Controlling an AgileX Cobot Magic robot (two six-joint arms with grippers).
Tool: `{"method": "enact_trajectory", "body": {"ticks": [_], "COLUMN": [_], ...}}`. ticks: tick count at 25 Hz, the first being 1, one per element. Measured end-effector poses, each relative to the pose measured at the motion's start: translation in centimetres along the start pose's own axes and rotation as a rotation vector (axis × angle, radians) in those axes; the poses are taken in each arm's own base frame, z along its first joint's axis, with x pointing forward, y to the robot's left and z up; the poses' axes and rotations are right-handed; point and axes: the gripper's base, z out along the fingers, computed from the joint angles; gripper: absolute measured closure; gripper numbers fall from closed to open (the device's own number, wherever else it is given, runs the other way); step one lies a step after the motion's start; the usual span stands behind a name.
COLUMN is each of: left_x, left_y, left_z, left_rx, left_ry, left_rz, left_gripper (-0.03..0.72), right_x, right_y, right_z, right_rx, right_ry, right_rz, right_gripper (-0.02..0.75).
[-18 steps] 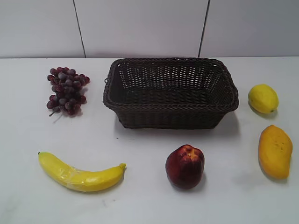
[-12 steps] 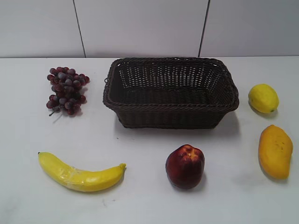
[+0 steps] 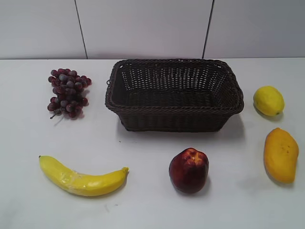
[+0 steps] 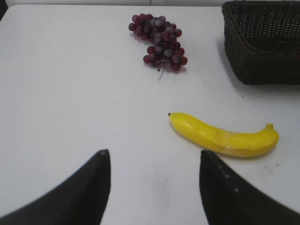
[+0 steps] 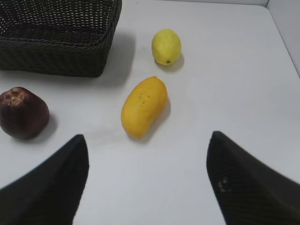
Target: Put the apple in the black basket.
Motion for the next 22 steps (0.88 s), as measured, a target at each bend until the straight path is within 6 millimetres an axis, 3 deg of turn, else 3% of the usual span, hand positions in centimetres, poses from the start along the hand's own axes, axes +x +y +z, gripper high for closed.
{"method": "enact_trajectory", "body": {"ticks": [4,11,17,22], "left_x": [0.0,0.0,0.0,0.0], "left_y": [0.0,0.0,0.0,0.0], "left_z": [0.0,0.0,0.0,0.0], "left_rx": [0.000,0.000,0.000,0.000], "left_ry": [0.000,0.000,0.000,0.000], "left_rz": [0.000,0.000,0.000,0.000], "left_gripper": [0.237,0.237,0.237,0.238], "right_x": [-0.5,-4.5,-8.2,-9.9], "right_y": [0.0,0.0,0.5,0.6], "right_z": [0.3,2.4,5.7,9.4], "right_rx": [0.000,0.002,-0.033,-0.024], "right_ry": [0.027,0.188,0.397,0.636], "right_rz": [0.000,0.000,0.038,0.095], "right_gripper": [0.146,0.146,0.146,0.146]}}
